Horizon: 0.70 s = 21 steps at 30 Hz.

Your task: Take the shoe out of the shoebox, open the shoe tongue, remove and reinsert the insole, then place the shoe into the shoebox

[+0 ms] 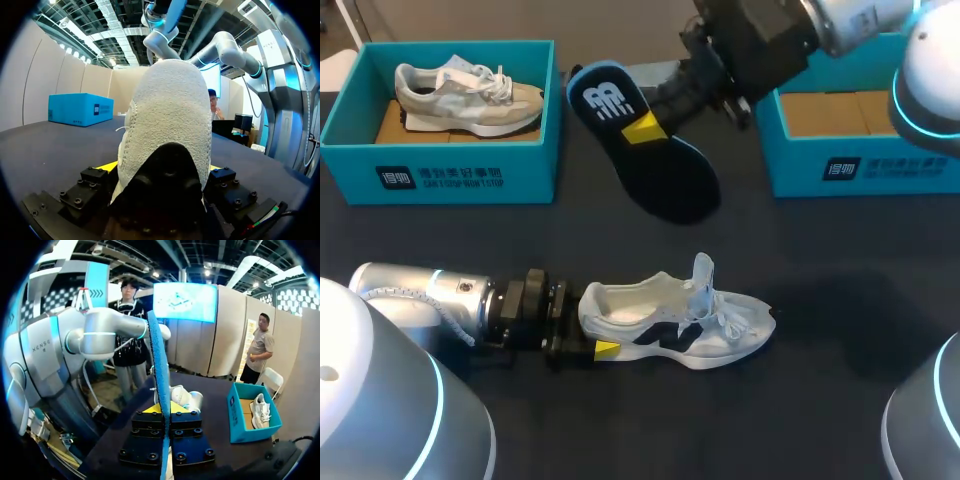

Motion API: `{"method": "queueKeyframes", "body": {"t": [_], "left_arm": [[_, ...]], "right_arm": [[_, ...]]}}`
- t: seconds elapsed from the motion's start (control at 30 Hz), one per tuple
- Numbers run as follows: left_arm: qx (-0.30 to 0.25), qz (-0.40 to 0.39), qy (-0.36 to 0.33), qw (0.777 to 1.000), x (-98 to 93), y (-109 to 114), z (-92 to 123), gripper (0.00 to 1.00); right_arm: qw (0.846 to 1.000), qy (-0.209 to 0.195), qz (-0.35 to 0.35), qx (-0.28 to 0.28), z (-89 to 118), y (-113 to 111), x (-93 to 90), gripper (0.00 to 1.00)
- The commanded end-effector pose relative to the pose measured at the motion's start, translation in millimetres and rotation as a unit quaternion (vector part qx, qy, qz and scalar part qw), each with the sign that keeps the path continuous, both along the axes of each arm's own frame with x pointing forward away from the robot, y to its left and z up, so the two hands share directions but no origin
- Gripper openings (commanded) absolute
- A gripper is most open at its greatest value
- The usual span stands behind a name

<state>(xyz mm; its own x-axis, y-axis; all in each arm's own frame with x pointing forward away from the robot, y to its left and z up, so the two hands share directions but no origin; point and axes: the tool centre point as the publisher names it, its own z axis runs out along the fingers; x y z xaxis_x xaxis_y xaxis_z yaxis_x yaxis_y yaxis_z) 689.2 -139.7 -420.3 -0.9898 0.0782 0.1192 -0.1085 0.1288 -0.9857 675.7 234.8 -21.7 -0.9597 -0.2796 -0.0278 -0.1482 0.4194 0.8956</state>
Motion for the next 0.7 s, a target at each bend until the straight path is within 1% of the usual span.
{"method": "queueKeyframes", "body": {"t": [0.03,0.13,0.3,0.43,0.5,0.6,0.7], "left_arm": [[0.000,0.000,0.000,1.000,-0.1,-1,0,0.00],[0.000,0.000,0.000,1.000,-0.1,-1,0,0.00],[0.000,0.000,0.000,1.000,-0.1,-1,0,0.00],[0.000,0.000,0.000,1.000,-0.1,-1,0,0.00],[0.000,0.000,0.000,1.000,-0.1,-1,0,0.00],[0.000,0.000,0.000,1.000,-0.1,-1,0,0.00],[0.000,0.000,0.000,1.000,-0.1,-1,0,0.00]], "right_arm": [[1.000,-0.002,-0.005,0.003,-2,-1,-3.4,0.00],[1.000,-0.002,-0.005,0.003,-2,-1,-3.4,0.00],[0.998,0.021,-0.045,0.026,16,-30,-32.4,0.00],[0.996,0.029,-0.063,0.050,30,-44,-48.2,0.00],[0.996,0.033,-0.066,0.051,35,-48,-55.0,0.00],[0.994,0.050,-0.067,0.065,42,-58,-67.6,0.00],[0.994,0.050,-0.067,0.065,42,-58,-67.6,0.00]]}}
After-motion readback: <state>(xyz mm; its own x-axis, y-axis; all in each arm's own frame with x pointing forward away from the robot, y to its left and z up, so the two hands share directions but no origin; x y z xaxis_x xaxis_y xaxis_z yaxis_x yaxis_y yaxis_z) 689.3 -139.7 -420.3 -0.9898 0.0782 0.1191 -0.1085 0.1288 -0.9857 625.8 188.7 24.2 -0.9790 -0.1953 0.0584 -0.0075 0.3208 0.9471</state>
